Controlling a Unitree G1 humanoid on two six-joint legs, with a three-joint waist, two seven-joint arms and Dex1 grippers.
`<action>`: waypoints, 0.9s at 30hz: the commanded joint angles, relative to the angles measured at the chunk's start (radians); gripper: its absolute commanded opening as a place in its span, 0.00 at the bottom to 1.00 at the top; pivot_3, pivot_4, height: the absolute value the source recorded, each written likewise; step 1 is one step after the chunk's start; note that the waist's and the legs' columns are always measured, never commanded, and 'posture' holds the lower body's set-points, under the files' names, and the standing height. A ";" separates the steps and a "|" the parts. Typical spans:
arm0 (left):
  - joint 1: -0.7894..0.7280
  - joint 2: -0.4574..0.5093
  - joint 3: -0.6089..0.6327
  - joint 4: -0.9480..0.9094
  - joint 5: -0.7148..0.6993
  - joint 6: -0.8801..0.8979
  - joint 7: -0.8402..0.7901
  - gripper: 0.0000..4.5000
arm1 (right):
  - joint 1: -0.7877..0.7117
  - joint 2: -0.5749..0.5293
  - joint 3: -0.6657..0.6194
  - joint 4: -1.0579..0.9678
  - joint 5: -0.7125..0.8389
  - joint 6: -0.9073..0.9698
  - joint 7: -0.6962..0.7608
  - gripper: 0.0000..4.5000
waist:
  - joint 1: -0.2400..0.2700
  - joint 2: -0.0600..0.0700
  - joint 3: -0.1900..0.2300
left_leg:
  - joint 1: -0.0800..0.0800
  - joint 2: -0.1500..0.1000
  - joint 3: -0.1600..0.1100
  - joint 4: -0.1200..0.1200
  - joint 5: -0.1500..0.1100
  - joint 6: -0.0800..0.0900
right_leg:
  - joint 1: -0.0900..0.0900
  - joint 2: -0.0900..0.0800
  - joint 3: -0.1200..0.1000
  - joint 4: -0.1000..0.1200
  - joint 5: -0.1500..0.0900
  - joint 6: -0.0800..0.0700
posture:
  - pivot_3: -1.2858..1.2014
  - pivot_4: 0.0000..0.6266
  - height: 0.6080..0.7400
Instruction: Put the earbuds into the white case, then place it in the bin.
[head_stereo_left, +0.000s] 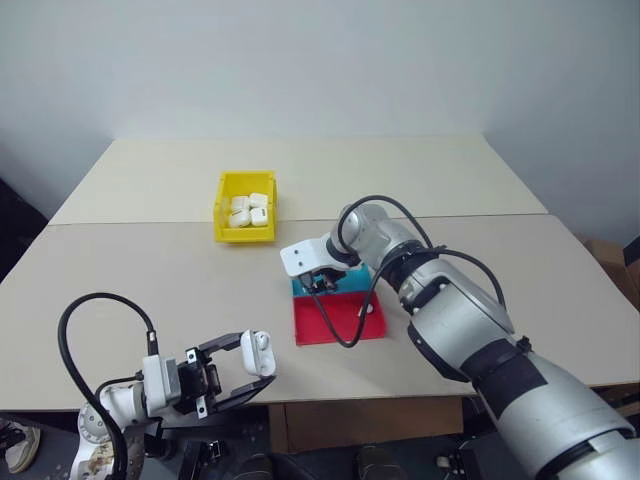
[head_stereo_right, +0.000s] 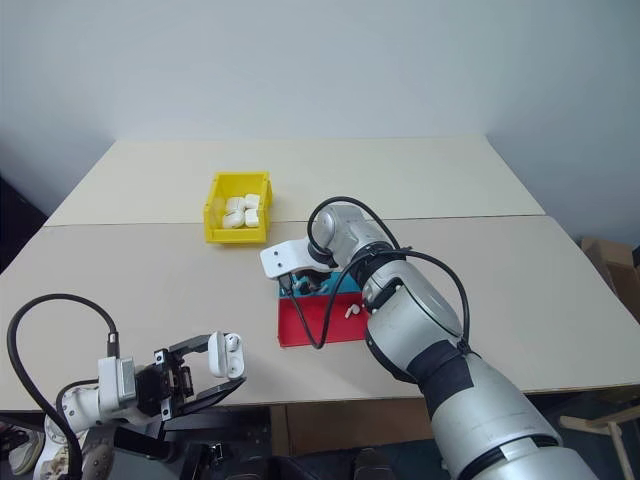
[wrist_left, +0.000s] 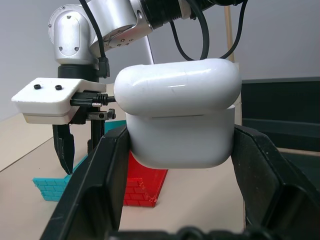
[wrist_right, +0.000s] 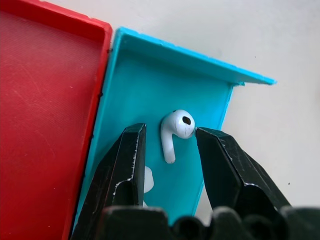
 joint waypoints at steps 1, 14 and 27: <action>-0.009 0.009 0.001 -0.008 0.001 -0.028 0.005 0.62 | -0.015 0.003 -0.012 -0.001 -0.015 -0.033 0.002 0.44 | 0.000 0.000 0.000 | 0.000 0.000 0.000 0.000 0.000 0.000 | 0.000 0.000 0.000 0.000 0.000 0.000 | 0.52 0.24 1.00; -0.022 0.004 -0.003 0.010 0.016 -0.044 0.006 0.62 | -0.021 0.020 -0.025 0.016 -0.039 -0.027 -0.015 0.44 | -0.002 0.000 0.000 | 0.001 0.000 0.000 0.000 0.000 0.000 | 0.001 0.000 0.000 0.000 0.000 0.000 | 0.52 0.24 1.00; -0.039 0.009 -0.014 0.030 0.018 -0.055 0.001 0.62 | -0.023 0.042 -0.045 0.034 -0.052 0.065 -0.020 0.44 | -0.002 0.000 0.000 | 0.001 0.000 0.000 0.000 0.000 0.000 | 0.002 0.000 0.000 0.000 0.000 0.000 | 0.52 0.24 1.00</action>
